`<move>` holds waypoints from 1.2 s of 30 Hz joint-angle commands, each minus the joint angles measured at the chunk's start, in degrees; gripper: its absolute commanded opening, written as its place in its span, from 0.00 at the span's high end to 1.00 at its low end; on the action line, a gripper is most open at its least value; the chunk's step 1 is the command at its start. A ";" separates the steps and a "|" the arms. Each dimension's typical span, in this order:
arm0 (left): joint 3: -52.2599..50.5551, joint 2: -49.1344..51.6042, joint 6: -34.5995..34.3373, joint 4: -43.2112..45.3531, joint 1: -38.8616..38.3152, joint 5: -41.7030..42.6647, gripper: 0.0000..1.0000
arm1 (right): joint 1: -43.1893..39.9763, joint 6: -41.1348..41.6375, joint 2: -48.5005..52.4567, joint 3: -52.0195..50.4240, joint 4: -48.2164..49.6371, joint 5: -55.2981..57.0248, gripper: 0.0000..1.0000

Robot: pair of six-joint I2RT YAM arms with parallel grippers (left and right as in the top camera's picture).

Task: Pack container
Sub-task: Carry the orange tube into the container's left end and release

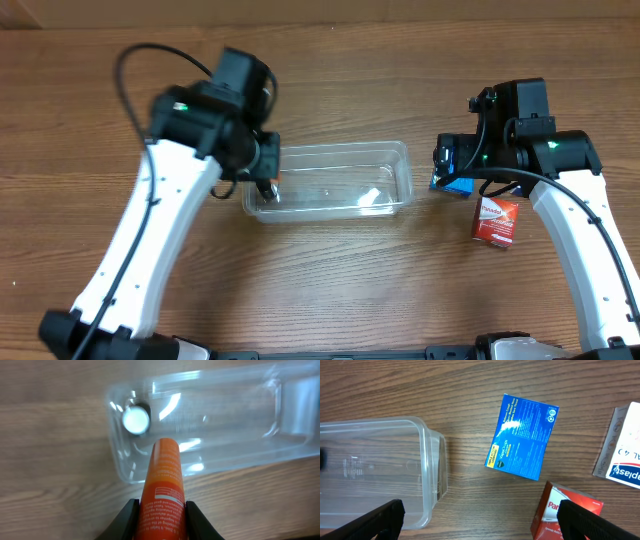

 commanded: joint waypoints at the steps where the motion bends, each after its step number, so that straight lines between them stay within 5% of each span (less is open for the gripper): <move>1: -8.57 0.94 -2.25 3.69 -0.92 -0.61 0.95 | -0.11 0.28 -0.15 1.62 0.31 -0.13 0.00; 6: -16.72 2.34 -2.21 12.66 0.33 -0.96 0.89 | -0.11 0.28 -0.15 1.62 0.26 -0.13 0.00; 15: -17.31 7.15 -2.21 16.04 0.98 -5.09 0.87 | -0.11 0.28 -0.15 1.62 0.26 -0.11 0.00; 23: -17.31 7.89 -2.21 15.21 0.98 -4.63 0.47 | -0.11 0.28 -0.15 1.62 0.31 -0.11 0.00; 30: -16.17 7.78 -1.73 13.99 0.96 -4.68 0.45 | -0.11 0.28 -0.15 1.62 0.28 -0.11 0.00; 36: -4.37 7.65 -1.27 8.66 0.96 -4.94 0.43 | -0.11 0.26 -0.15 1.62 0.24 -0.11 0.00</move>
